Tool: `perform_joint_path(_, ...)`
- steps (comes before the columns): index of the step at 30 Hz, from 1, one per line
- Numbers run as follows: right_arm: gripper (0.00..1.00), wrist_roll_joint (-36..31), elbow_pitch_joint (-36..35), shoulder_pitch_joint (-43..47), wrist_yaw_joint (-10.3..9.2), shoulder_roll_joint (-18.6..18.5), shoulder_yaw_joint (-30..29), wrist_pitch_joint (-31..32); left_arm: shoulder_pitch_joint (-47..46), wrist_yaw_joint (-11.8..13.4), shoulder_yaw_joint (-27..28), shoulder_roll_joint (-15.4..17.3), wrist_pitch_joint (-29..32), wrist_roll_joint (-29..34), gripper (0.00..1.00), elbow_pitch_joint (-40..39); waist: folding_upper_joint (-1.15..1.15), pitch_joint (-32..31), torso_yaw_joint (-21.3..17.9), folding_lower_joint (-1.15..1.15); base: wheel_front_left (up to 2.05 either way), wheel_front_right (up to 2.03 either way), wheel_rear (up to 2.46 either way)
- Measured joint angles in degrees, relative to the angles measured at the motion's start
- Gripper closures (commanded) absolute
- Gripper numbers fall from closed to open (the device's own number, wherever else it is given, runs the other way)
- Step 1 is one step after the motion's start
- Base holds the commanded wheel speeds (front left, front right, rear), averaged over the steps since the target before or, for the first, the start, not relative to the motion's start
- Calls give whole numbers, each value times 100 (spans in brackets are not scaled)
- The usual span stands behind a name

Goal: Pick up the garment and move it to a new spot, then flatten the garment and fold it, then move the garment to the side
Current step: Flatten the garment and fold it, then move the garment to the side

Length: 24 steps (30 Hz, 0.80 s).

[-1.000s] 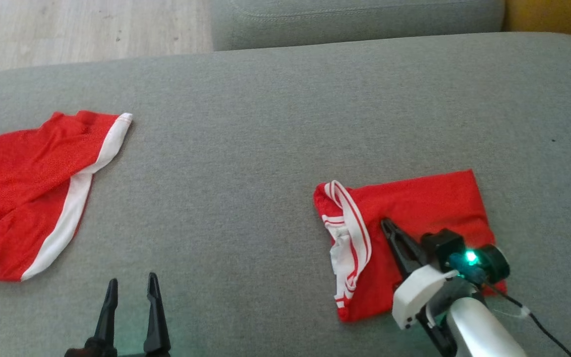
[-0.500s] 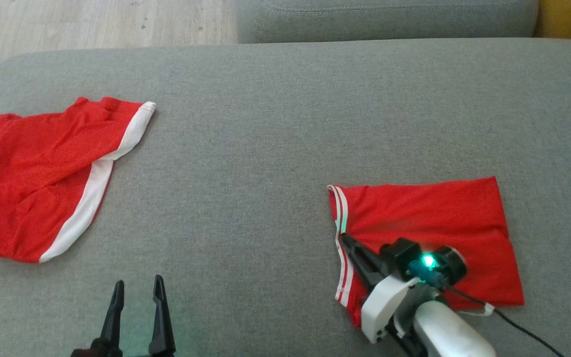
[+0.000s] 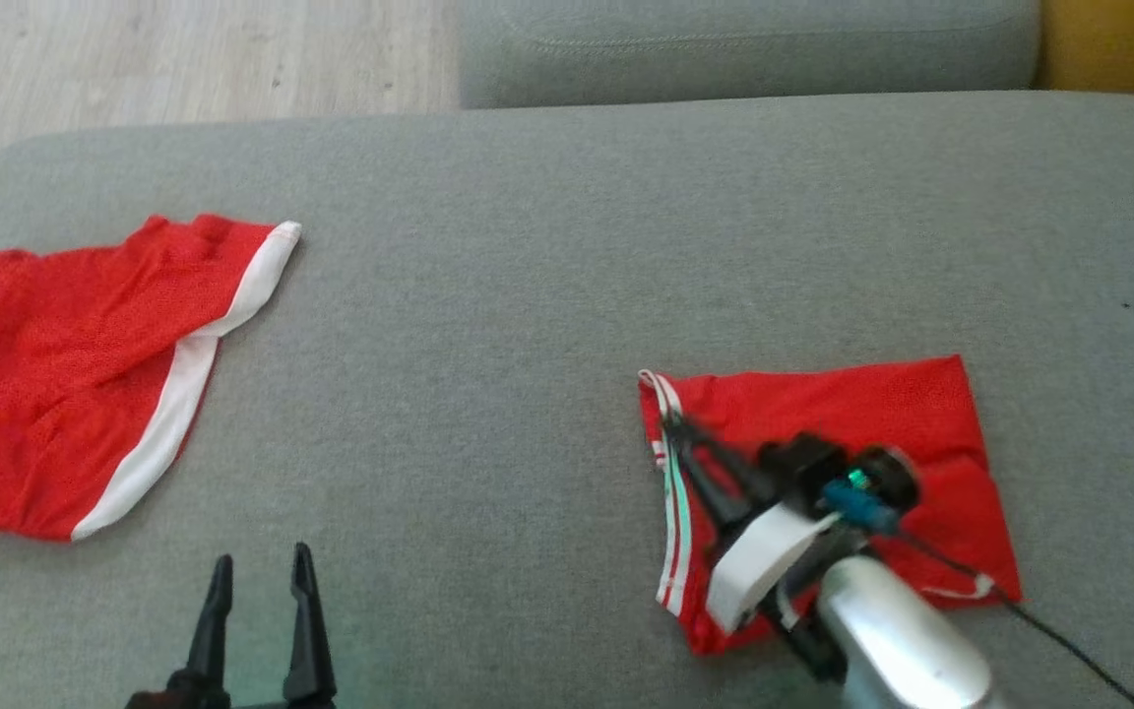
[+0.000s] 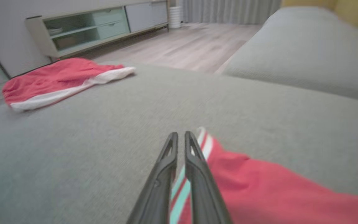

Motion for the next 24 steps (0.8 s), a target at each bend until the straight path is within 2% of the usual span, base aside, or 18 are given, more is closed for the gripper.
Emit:
perform_joint_path(1, 51, -60, -92, 3, 0, 0, -170, -45, 1, -11, 42, 0, 0, 33, 0, -10, 0, -30, -31, 0, 0, 0, 0)
perform_joint_path(2, 22, -149, -196, 9, 0, 1, -378, -96, 2, -12, 87, 0, 0, 56, 0, -22, 0, -67, -61, 0, 0, 0, 0)
perform_joint_path(3, 0, -236, -316, 21, 0, -3, -613, -140, 5, -27, 131, 0, 0, 87, 0, -26, 0, -110, -94, 0, 0, 0, 0)
perform_joint_path(10, 0, -505, -1337, 842, 0, -271, -2193, -282, 257, -166, 376, -1, 0, 246, 0, -24, 0, -510, -318, -1, 0, 0, 0)
perform_joint_path(12, 0, -587, -1533, 1179, 0, -422, -2562, -334, 350, -187, 435, -1, 0, 253, 0, -19, 0, -603, -355, -1, 0, 0, 0)
perform_joint_path(16, 0, -587, -1739, 1734, 0, -434, -3238, -391, 429, -232, 453, -1, 0, 254, 0, -16, 0, -758, -386, -1, 0, 0, 0)
perform_joint_path(24, 0, -580, -1525, 2233, 0, -286, -3563, -437, 628, -236, 416, 0, 0, 254, 0, -18, 0, -826, -383, -1, 0, 0, 0)
